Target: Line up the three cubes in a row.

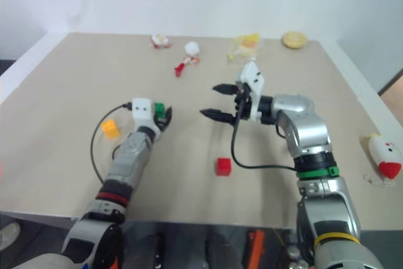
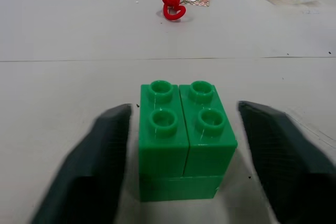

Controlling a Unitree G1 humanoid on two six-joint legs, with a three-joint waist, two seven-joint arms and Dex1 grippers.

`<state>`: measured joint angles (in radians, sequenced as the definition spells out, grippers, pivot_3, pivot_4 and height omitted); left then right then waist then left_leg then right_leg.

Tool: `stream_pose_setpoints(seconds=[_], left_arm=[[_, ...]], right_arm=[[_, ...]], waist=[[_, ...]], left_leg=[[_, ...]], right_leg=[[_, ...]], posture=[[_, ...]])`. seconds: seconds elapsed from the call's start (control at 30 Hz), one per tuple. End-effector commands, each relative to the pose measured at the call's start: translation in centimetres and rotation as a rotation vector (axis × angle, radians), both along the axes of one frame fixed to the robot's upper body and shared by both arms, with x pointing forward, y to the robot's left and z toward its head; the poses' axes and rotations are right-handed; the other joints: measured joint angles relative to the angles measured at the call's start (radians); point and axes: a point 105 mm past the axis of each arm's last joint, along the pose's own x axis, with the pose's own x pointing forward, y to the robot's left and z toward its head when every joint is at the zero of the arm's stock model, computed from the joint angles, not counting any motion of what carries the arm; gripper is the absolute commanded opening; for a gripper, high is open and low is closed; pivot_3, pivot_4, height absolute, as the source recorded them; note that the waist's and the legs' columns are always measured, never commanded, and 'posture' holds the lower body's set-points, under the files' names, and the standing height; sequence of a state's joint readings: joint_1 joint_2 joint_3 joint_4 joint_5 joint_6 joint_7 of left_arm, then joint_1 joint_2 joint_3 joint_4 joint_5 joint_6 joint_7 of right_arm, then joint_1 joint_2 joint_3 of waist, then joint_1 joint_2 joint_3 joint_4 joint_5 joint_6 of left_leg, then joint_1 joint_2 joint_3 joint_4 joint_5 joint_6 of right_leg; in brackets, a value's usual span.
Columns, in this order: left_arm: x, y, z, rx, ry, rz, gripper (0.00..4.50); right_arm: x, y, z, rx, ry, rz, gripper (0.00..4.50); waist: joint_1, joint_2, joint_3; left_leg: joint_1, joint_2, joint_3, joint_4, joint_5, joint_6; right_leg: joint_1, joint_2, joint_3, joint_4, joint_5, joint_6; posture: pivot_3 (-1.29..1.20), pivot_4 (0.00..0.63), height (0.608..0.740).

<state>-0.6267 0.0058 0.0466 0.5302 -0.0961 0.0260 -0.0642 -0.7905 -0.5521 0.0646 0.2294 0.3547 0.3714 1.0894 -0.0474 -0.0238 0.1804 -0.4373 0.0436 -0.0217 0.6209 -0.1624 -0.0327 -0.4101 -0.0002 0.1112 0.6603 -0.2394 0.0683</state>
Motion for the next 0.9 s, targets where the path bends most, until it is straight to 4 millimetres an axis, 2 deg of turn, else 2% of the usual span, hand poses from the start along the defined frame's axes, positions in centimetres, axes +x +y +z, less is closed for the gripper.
stream_pose_setpoints(seconds=[0.03, 0.1, 0.2, 0.3, 0.37, 0.47, 0.53, 0.6, 0.73, 0.9], left_arm=[[0.2, -0.2, 1.6, -0.005, -0.059, 0.001, 1.93], [0.2, -0.2, 1.5, -0.012, -0.053, -0.006, 1.35], [-0.2, -0.9, 2.1, -0.049, -0.076, -0.087, 1.36], [-2.1, -3.2, 3.8, -0.052, -0.159, -0.377, 1.36], [-3.2, -3.8, 4.3, -0.041, -0.187, -0.494, 1.36], [-6.8, -4.1, 4.8, 0.021, -0.223, -0.803, 1.36], [-9.6, -4.1, 4.4, 0.08, -0.209, -1.013, 1.36], [-11.2, -3.6, 3.6, 0.136, -0.18, -1.143, 1.36], [-12.1, -3.0, 2.5, 0.211, -0.126, -1.259, 1.36], [-12.4, -4.0, 1.6, 0.247, -0.112, -1.34, 1.36]], right_arm=[[-0.4, -0.2, 1.7, 0.03, -0.064, 0.012, 4.5], [-0.5, -0.2, 1.8, 0.033, -0.063, 0.016, 4.5], [-1.0, -0.2, 2.0, 0.04, -0.058, 0.033, 4.5], [-3.1, -0.5, 2.0, 0.033, -0.033, 0.11, 4.5], [-4.0, -0.7, 1.9, 0.023, -0.018, 0.138, 4.5], [-6.5, -1.4, 1.2, -0.04, 0.02, 0.211, 4.5], [-7.6, -1.9, 0.5, -0.093, 0.044, 0.236, 4.5], [-8.2, -2.3, 0.3, -0.115, 0.056, 0.236, 4.5], [-8.9, -2.9, 0.2, -0.143, 0.066, 0.227, 4.5], [-9.7, -3.0, -0.2, -0.155, 0.078, 0.223, 4.5]], waist=[[0.0, 0.0, 0.0], [0.0, 0.0, 0.0], [0.0, 0.0, 0.0], [0.0, 0.0, 0.0], [0.0, 0.0, 0.0], [0.0, 0.0, 0.0], [-0.003, 0.0, 0.0], [-0.003, 0.0, 0.0], [-0.001, 0.0, 0.0], [0.0, 0.0, 0.0]], left_leg=[[0.0, 0.0, 0.0, 0.0, 0.0, 0.0], [0.0, 0.0, 0.0, 0.0, 0.0, 0.0], [0.0, 0.0, 0.0, 0.0, 0.0, 0.0], [-0.001, 0.0, 0.0, -0.001, 0.0, 0.0], [-0.001, 0.0, 0.0, -0.002, 0.0, -0.002], [-0.001, 0.0, 0.0, -0.002, -0.001, -0.003], [0.001, 0.001, 0.0, -0.003, -0.001, -0.003], [0.001, 0.001, 0.0, -0.003, -0.002, -0.003], [0.002, 0.001, 0.0, -0.001, -0.001, -0.003], [0.001, 0.001, 0.001, 0.004, -0.001, -0.003]], right_leg=[[0.0, 0.0, 0.0, 0.0, 0.0, 0.0], [0.0, 0.0, 0.0, 0.0, 0.0, 0.0], [0.0, 0.0, 0.0, 0.0, 0.0, 0.0], [-0.001, 0.0, 0.0, 0.0, 0.0, 0.0], [-0.001, 0.0, 0.0, 0.0, -0.001, -0.001], [-0.001, 0.0, 0.0, 0.0, -0.002, -0.002], [-0.001, 0.0, 0.0, 0.0, -0.004, -0.002], [-0.001, 0.0, 0.0, 0.001, -0.005, -0.003], [-0.001, 0.0, -0.001, 0.002, -0.007, -0.008], [0.001, -0.002, -0.001, 0.002, -0.006, -0.007]], posture=[[0.0, 0.15, 0.74], [0.0, 0.15, 0.74], [0.0, 0.15, 0.74], [0.0, 0.15, 0.74], [0.0, 0.15, 0.74], [0.0, 0.15, 0.74], [0.0, 0.15, 0.74], [0.0, 0.15, 0.74], [0.0, 0.15, 0.74], [0.0, 0.15, 0.74]])
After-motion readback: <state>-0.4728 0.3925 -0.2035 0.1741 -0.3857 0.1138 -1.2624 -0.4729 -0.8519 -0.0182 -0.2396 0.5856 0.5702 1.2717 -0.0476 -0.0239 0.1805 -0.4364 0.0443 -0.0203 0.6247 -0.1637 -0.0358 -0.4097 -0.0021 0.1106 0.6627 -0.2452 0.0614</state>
